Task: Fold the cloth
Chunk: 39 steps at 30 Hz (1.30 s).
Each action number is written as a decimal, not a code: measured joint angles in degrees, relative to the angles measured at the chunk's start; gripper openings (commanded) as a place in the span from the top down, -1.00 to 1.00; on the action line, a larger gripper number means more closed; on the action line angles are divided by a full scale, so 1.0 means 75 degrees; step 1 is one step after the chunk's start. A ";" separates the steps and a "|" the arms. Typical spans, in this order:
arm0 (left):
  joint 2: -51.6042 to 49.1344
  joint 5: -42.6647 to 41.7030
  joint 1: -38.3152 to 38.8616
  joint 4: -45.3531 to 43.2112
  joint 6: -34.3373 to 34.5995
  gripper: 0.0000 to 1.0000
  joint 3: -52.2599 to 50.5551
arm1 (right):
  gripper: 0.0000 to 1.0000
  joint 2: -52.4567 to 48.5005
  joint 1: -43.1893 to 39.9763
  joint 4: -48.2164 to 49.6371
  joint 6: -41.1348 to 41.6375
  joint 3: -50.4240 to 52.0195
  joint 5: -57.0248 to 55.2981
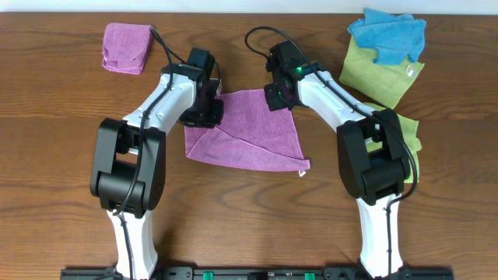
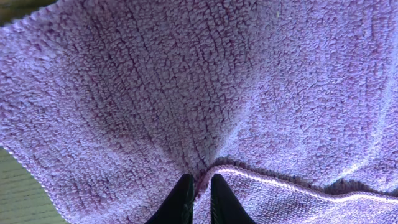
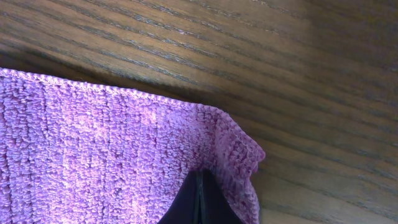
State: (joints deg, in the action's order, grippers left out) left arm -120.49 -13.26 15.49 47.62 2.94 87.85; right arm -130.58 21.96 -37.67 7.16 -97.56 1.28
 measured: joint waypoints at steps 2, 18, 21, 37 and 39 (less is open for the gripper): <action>0.0000 0.0041 0.0000 0.0003 0.0003 0.73 0.0000 | 0.97 0.0000 0.0000 0.0000 0.0000 0.0000 0.0003; 0.0000 0.0169 0.0000 -0.0006 0.0003 0.72 -0.0067 | 0.97 0.0000 0.0000 0.0000 0.0000 0.0000 0.0000; 0.0000 0.0169 0.0000 -0.0006 0.0003 0.72 -0.0067 | 0.98 0.0000 0.0000 0.0000 0.0000 0.0000 0.0000; 0.0000 0.0169 0.0000 -0.0006 0.0000 0.72 -0.0067 | 0.98 0.0000 0.0000 0.0000 0.0000 0.0000 0.0003; 0.0000 0.0169 0.0000 -0.0012 0.0000 0.72 -0.0070 | 0.97 0.0000 0.0000 0.0000 0.0000 0.0000 0.0003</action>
State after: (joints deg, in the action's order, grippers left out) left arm -120.49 -11.99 15.49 47.53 2.94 87.33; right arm -130.58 21.96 -37.67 7.16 -97.56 1.30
